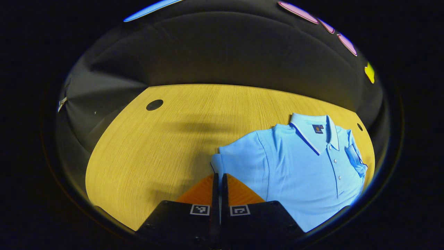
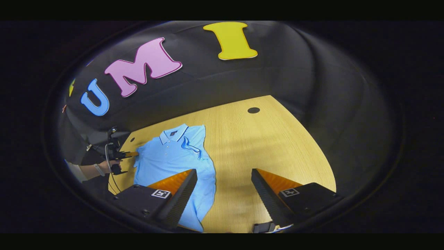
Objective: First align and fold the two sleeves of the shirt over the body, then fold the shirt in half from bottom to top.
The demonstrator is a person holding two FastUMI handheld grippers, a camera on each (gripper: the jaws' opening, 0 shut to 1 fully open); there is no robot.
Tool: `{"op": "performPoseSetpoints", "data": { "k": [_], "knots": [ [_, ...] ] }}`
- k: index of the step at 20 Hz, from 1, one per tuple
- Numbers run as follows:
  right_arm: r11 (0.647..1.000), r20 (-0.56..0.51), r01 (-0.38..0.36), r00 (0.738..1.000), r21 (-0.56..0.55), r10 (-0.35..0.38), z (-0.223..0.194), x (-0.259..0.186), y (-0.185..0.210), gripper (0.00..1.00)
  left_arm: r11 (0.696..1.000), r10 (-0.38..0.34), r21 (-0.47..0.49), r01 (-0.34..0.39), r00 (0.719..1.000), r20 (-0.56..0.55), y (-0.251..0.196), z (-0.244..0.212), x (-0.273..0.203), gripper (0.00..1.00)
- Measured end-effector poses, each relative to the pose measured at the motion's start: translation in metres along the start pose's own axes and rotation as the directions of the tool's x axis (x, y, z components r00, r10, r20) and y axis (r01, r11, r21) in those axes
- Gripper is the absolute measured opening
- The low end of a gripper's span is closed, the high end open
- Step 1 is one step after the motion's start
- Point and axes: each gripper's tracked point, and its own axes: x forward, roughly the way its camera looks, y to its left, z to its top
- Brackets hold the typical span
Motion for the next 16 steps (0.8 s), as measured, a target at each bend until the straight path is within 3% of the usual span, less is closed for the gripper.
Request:
{"op": "performPoseSetpoints", "data": {
  "k": [5, 8, 11, 13, 16],
  "knots": [
    [1.0, 0.0, -0.024, 1.0, -0.006, 0.024, 0.003, -0.003, 0.003, 0.98, 0.996, -0.09, 0.008, 0.089, 0.993, 0.082, -0.03, 0.029, -0.025, 0.06],
    [0.999, 0.01, -0.051, 0.999, 0.009, 0.051, 0.009, -0.003, 0.008, 0.98, 0.982, -0.181, 0.08, 0.172, 0.975, 0.129, -0.059, 0.048, -0.044, 0.06],
    [0.998, 0.008, -0.055, 0.998, -0.007, 0.056, 0.006, 0.0, 0.011, 0.98, 0.956, -0.274, 0.125, 0.264, 0.958, 0.078, -0.103, 0.041, -0.053, 0.06],
    [0.998, 0.005, -0.064, 0.998, -0.019, 0.064, 0.005, 0.002, 0.013, 0.98, 0.945, -0.3, 0.142, 0.294, 0.953, 0.029, -0.127, 0.028, -0.049, 0.06],
    [0.997, 0.002, -0.073, 0.997, -0.03, 0.073, 0.003, 0.001, 0.012, 0.98, 0.933, -0.34, 0.107, 0.342, 0.94, -0.039, -0.16, 0.008, -0.047, 0.1]
  ]
}}
